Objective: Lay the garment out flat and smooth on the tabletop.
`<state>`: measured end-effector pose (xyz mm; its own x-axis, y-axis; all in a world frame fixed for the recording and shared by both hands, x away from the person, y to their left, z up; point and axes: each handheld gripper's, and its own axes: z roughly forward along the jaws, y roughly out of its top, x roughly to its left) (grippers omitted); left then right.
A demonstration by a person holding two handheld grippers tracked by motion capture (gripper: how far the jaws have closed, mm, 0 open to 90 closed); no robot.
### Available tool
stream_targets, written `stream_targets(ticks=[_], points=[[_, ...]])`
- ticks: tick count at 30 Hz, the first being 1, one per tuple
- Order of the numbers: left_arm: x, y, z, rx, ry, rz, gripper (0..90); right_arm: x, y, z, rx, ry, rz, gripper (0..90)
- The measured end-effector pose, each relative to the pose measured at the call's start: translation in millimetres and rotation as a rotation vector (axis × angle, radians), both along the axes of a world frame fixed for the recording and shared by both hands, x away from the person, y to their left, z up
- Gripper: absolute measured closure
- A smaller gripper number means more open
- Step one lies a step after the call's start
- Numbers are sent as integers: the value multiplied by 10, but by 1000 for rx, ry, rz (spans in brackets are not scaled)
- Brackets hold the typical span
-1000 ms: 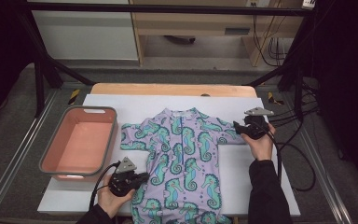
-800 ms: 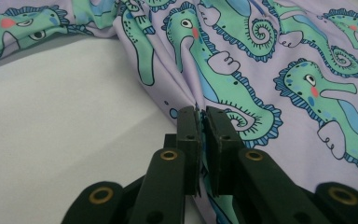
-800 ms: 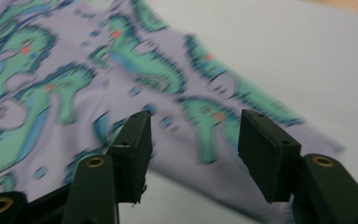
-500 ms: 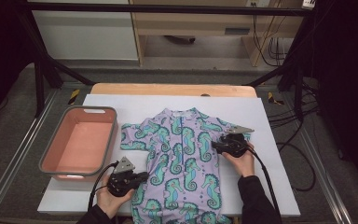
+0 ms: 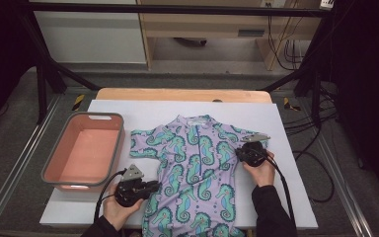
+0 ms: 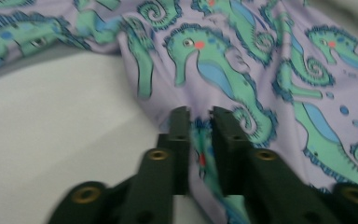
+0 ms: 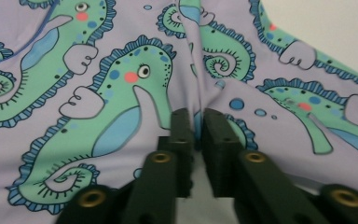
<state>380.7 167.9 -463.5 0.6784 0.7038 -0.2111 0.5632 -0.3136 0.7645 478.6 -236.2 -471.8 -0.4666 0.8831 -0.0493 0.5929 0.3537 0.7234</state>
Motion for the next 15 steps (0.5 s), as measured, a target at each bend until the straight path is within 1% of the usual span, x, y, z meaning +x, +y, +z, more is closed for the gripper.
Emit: stream_targets(ticks=[1,2,3,4,5,6,7,8,10,11,12,13,14,15], points=[[27,16,35,-10,-19,13,625,-26,-5,13,13,-19,1,652],[74,27,71,-14,-30,33,548,-56,-9,35,31,-27,-1,600],[104,31,90,-16,-25,43,466,-106,-11,74,52,-28,7,544],[145,33,102,-18,-12,47,449,-139,-11,96,55,-34,16,489],[181,30,100,-17,0,52,448,-192,-4,127,70,-31,23,462],[208,10,76,-16,17,57,448,-256,4,149,92,-29,31,457],[215,-9,54,-3,23,55,453,-343,18,162,114,-20,51,442],[213,-40,21,11,35,49,470,-400,31,163,119,-10,62,432],[190,-93,-49,38,56,29,527,-576,64,140,121,2,88,431],[178,-114,-73,51,61,28,562,-660,71,117,125,10,96,431],[168,-131,-86,64,62,20,600,-736,73,89,132,22,100,435],[156,-143,-90,78,61,23,637,-808,70,66,138,42,107,443],[146,-152,-95,91,54,25,683,-869,69,42,141,50,109,457],[134,-162,-99,98,57,25,727,-929,75,23,146,58,111,484]])
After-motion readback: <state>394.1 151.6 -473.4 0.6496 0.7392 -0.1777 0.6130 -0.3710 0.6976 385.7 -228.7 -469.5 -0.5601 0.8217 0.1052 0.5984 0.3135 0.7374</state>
